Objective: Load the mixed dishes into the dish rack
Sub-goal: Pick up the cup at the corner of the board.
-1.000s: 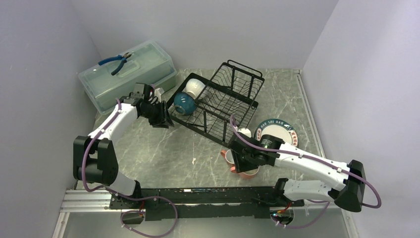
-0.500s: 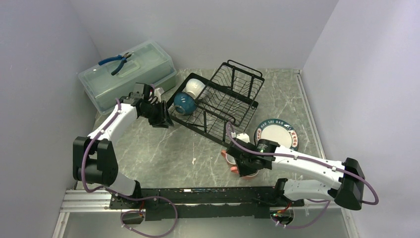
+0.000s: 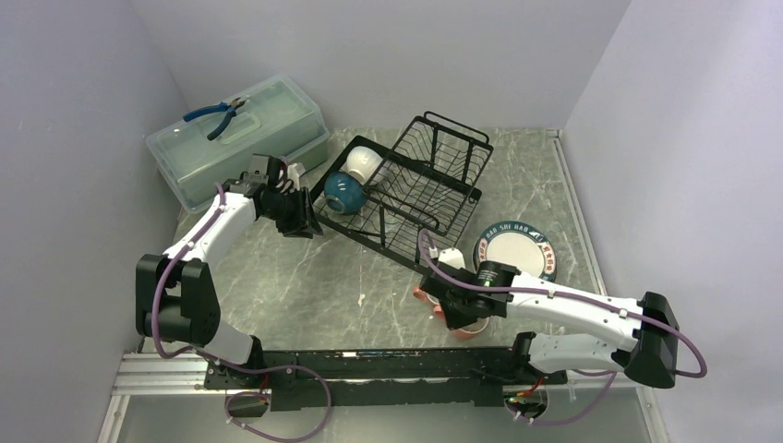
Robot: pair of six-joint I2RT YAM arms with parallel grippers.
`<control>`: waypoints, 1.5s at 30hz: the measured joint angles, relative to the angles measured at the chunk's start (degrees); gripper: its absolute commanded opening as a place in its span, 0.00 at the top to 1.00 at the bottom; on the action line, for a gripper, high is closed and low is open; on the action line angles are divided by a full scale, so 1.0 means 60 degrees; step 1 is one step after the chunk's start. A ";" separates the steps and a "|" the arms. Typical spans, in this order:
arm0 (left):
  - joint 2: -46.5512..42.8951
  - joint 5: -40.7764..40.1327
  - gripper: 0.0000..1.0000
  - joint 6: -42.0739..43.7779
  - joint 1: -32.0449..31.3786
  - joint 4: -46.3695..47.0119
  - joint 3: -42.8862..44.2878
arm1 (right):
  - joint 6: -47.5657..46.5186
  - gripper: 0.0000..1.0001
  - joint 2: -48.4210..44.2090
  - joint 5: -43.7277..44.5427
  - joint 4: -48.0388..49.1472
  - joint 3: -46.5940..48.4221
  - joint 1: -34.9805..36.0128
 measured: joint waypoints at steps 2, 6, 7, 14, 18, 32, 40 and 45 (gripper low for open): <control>-0.0004 -0.0025 0.61 0.0000 0.0000 0.0004 0.0000 | 0.0015 1.00 0.0015 -0.0004 -0.0098 0.0066 0.0124; -0.0058 -0.0051 0.61 0.0004 0.0000 0.0000 0.0000 | 0.0098 1.00 0.0084 -0.0062 -0.0335 0.0452 0.0525; -0.0091 -0.0055 0.61 0.0004 0.0000 0.0000 0.0000 | 0.0106 1.00 0.0113 -0.0073 -0.0382 0.0572 0.0634; -0.0444 -0.0237 0.60 0.0004 0.0000 -0.0007 0.0000 | 0.0146 1.00 0.0801 -0.0044 -0.0699 0.1982 0.1570; -0.0790 -0.0616 0.59 -0.0004 0.0000 -0.0022 0.0000 | 0.0076 1.00 0.1384 -0.0040 -0.0765 0.2830 0.1974; -0.2415 -0.2907 0.56 -0.0219 0.0000 -0.0423 0.0000 | -0.1548 1.00 0.3515 0.0164 -0.0506 0.5632 0.2109; -0.3348 -0.5034 0.55 -0.0550 0.0000 -0.0892 0.0000 | -0.2805 1.00 0.5056 -0.0102 -0.0117 0.6961 0.1464; -0.3843 -0.5927 0.55 -0.0659 0.0000 -0.1024 -0.0204 | -0.3574 1.00 0.6564 -0.0335 0.0036 0.8364 0.1013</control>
